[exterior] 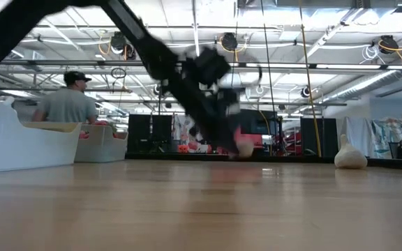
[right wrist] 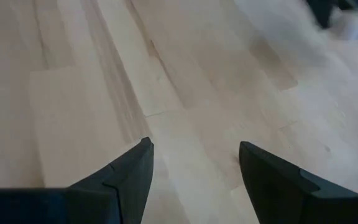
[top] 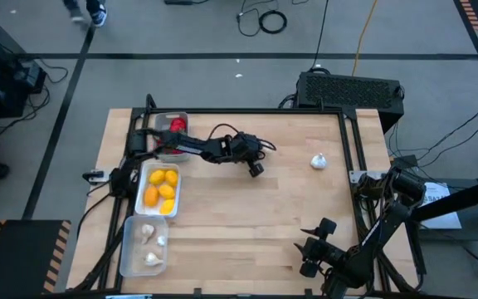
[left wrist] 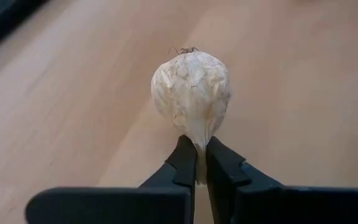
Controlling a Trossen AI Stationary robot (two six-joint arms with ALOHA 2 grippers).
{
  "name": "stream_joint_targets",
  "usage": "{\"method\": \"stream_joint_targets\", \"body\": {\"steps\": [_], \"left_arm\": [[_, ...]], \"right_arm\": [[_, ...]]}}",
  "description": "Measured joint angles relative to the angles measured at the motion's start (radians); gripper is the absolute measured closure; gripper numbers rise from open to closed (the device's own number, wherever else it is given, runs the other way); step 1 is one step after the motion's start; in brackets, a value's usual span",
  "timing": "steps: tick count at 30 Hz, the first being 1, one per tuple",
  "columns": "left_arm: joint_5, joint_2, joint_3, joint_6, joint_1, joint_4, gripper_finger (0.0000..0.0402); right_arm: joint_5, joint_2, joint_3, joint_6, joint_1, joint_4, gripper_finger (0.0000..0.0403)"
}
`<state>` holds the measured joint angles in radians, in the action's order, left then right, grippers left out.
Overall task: Sort produce into baskets
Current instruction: Put the garlic into the transparent bin
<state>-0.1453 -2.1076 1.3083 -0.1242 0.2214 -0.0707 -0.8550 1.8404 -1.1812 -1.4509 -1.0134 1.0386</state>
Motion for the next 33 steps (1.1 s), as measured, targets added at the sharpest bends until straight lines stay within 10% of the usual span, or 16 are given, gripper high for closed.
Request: {"method": "stream_joint_targets", "body": {"steps": [11, 23, 33], "left_arm": [[0.338, 0.422, 0.004, -0.056, -0.221, 0.753, 0.0377], [0.191, 0.65, 0.003, -0.464, -0.681, 1.155, 0.0377], [0.297, 0.647, 0.002, -0.786, -0.933, 1.396, 0.0377]], "right_arm": [[-0.001, 0.0, 0.0, 0.051, -0.003, -0.13, 0.0177], [-0.009, 0.0, 0.0, 0.136, 0.01, -0.179, 0.0177], [-0.009, 0.0, 0.0, 0.173, 0.02, -0.175, 0.0177]]}}
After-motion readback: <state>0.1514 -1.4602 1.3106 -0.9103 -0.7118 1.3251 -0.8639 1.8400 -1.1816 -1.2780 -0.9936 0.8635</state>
